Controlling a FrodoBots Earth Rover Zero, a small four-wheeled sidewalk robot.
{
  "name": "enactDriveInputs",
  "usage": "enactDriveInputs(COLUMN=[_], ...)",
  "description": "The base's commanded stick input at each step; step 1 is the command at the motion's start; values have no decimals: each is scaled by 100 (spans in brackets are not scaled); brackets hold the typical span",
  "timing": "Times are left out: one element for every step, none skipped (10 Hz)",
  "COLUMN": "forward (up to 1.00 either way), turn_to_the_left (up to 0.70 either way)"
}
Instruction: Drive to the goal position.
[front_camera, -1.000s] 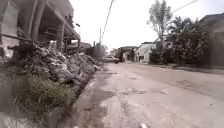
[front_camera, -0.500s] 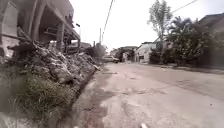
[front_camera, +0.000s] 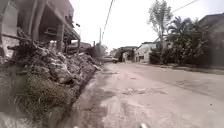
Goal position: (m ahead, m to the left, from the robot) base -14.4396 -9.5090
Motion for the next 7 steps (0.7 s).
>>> enactDriveInputs(forward=[4,4,4,4,4,4,4], turn_to_the_left=[0,0,0,0,0,0,0])
